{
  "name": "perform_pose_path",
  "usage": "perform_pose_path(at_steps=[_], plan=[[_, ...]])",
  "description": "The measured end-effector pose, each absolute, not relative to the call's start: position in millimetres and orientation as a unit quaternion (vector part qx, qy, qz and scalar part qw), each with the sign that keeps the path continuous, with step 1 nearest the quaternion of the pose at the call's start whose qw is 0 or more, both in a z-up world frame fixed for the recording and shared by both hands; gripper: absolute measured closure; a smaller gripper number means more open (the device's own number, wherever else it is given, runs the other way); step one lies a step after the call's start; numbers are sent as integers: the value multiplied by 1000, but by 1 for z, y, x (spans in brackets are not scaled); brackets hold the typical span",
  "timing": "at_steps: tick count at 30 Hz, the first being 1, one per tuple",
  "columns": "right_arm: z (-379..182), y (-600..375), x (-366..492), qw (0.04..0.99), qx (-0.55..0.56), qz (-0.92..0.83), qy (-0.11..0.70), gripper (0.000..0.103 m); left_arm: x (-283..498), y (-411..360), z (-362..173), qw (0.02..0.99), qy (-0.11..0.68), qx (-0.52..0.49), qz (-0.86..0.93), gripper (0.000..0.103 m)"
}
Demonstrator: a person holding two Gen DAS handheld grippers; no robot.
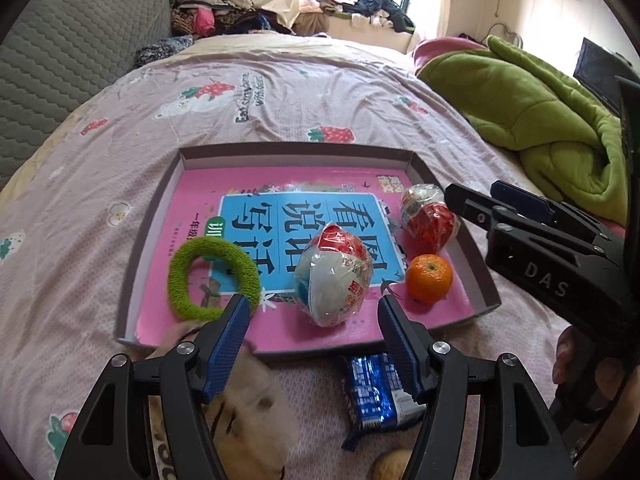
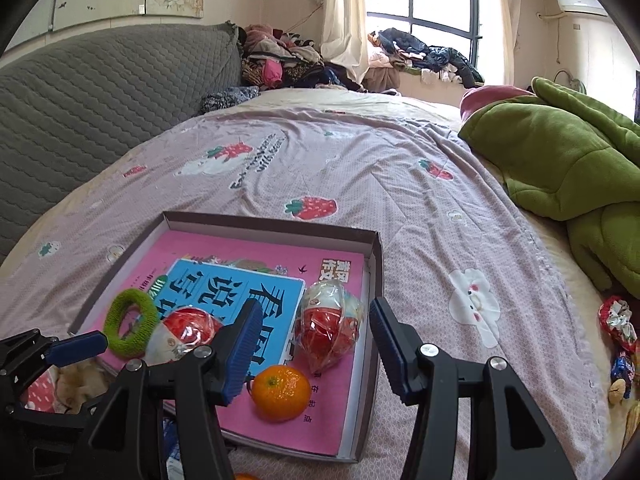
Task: Organize objects
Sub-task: 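Withdraw both open grippers from the tray toward the remaining objects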
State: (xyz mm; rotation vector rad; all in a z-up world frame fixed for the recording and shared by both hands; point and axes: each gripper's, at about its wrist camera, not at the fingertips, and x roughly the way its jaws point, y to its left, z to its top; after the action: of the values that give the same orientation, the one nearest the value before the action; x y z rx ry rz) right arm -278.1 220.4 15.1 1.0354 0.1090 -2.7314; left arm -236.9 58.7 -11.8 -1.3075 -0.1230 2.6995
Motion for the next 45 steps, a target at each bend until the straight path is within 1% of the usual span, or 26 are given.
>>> perform_pose_path(at_steps=[7,16,21,33,45], plan=[[42,223,-256,117,331,-936,30,48,-222,53,7,69,-46,-418,905,35],[59,224,-228,118,314,-942,30,47,-201,46,25,67,-46,-397,914,35],[64,228,-211,117,308,-944,21,44,-191,44,30,69,-50,-390,917,35],[75,232,-178,121,294,-948,20,43,-164,44,45,65,-42,-372,925,35],[70,238,-152,131,295,-946,27,42,-142,46,47,60,-36,-371,926,34]])
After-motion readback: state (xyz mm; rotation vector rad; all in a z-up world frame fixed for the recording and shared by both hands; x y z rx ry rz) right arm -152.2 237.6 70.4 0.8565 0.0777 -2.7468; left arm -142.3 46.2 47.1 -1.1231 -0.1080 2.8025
